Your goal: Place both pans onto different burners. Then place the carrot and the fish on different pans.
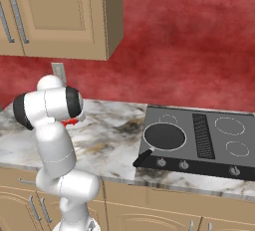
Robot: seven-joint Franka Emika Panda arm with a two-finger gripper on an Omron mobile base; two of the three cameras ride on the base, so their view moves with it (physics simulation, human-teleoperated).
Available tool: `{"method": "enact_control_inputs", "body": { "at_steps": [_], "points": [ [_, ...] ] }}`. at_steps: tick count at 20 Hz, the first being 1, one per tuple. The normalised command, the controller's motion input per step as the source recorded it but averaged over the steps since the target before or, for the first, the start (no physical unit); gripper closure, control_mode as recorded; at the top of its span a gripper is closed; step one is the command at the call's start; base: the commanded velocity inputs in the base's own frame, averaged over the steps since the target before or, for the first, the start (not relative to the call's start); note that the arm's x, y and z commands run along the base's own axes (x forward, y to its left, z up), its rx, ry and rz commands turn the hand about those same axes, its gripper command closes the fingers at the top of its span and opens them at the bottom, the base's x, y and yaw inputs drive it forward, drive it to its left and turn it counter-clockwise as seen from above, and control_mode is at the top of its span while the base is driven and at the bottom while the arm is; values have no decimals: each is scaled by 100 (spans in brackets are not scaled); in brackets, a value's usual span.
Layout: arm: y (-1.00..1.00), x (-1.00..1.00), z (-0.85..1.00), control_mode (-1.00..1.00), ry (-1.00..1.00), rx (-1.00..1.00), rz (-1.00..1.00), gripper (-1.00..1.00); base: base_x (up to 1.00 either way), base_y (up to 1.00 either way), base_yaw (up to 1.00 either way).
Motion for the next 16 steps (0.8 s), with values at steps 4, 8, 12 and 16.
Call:
{"method": "enact_control_inputs", "body": {
  "at_steps": [4,8,12,16],
  "points": [
    [3,18,-22,-100,0,0,-2,-100,0,0,0],
    [1,19,-24,-100,0,0,-2,-100,0,0,0],
    [1,22,-24,-100,0,0,-2,-100,0,0,0],
    [5,19,-26,-100,0,0,-2,100,0,0,0]
  ]
}}
